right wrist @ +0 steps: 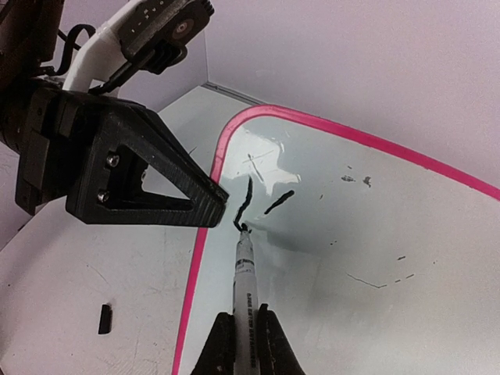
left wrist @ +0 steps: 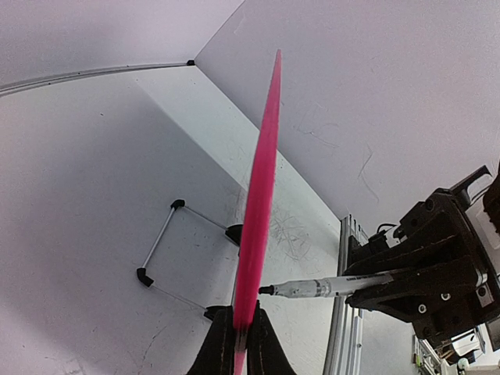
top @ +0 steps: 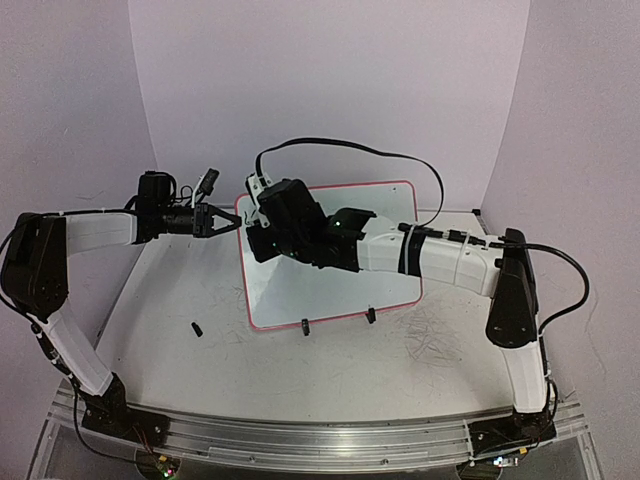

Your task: Write a sentence on the whiteboard

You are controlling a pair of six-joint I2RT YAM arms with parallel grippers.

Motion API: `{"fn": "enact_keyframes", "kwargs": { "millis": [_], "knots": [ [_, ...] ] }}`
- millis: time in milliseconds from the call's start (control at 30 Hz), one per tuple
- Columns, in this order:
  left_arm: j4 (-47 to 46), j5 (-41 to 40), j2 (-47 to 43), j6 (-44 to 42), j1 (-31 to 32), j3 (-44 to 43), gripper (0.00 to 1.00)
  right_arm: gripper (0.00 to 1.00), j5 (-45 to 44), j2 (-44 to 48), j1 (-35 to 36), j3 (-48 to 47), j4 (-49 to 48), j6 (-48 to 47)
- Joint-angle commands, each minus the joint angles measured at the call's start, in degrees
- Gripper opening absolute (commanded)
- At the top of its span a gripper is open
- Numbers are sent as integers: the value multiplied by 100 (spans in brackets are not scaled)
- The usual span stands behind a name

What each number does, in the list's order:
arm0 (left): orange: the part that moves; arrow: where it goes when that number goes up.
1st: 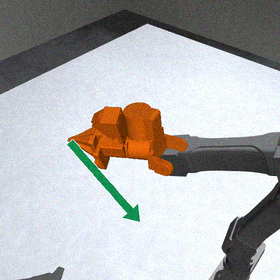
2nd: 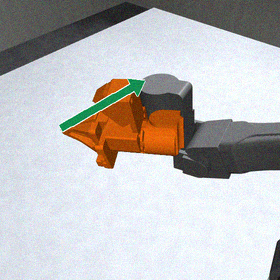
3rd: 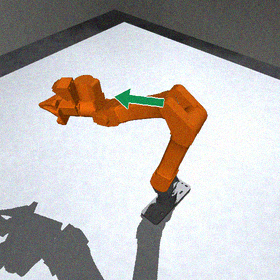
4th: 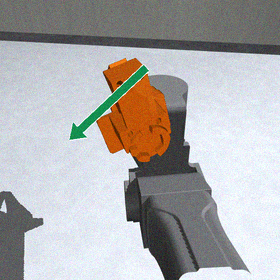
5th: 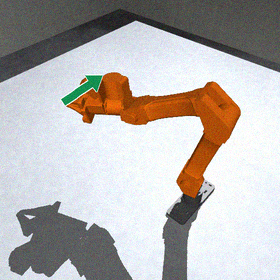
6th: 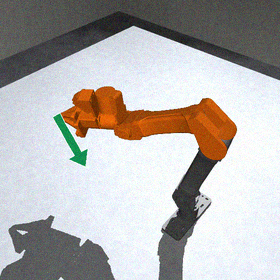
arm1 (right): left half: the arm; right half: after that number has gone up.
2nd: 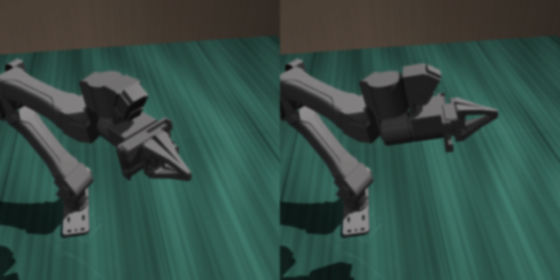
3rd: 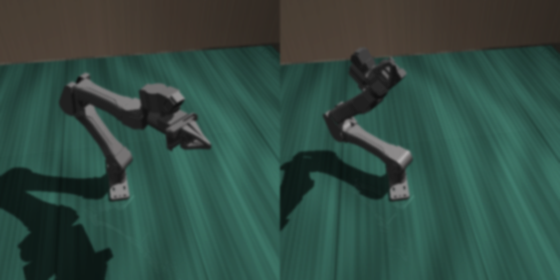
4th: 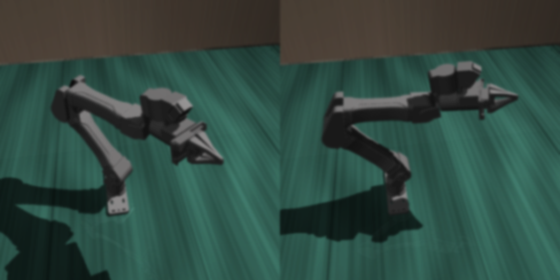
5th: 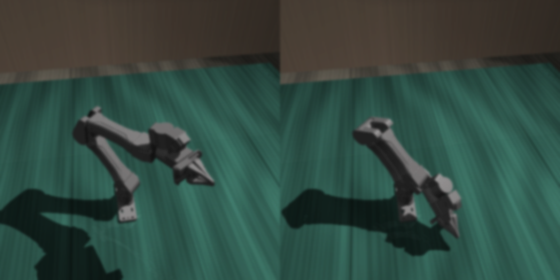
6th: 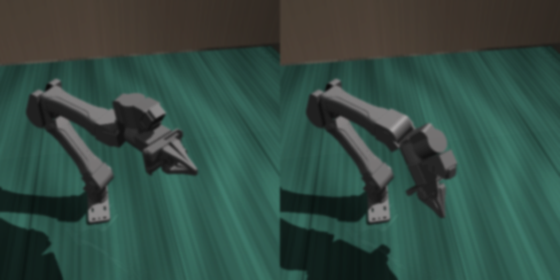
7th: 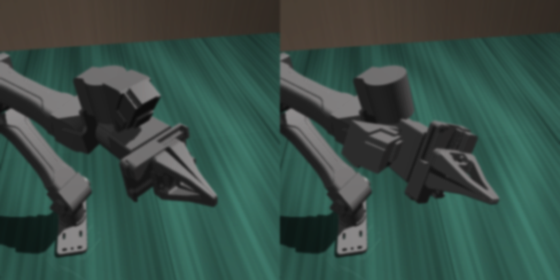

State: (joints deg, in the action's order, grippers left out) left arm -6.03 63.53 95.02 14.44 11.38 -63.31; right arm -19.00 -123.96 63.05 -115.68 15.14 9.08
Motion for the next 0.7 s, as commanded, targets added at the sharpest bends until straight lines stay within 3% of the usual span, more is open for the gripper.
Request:
{"fn": "enact_keyframes", "kwargs": {
  "millis": [0, 667],
  "knots": [
    [-138, 213, -310, 117, 4, -36, 0, 0, -182, 55, 22, -185, -2, 24],
    [-144, 225, -317, 121, 13, -43, 0, 0, -374, 61, 13, -12, 37, 68]
  ]
}}
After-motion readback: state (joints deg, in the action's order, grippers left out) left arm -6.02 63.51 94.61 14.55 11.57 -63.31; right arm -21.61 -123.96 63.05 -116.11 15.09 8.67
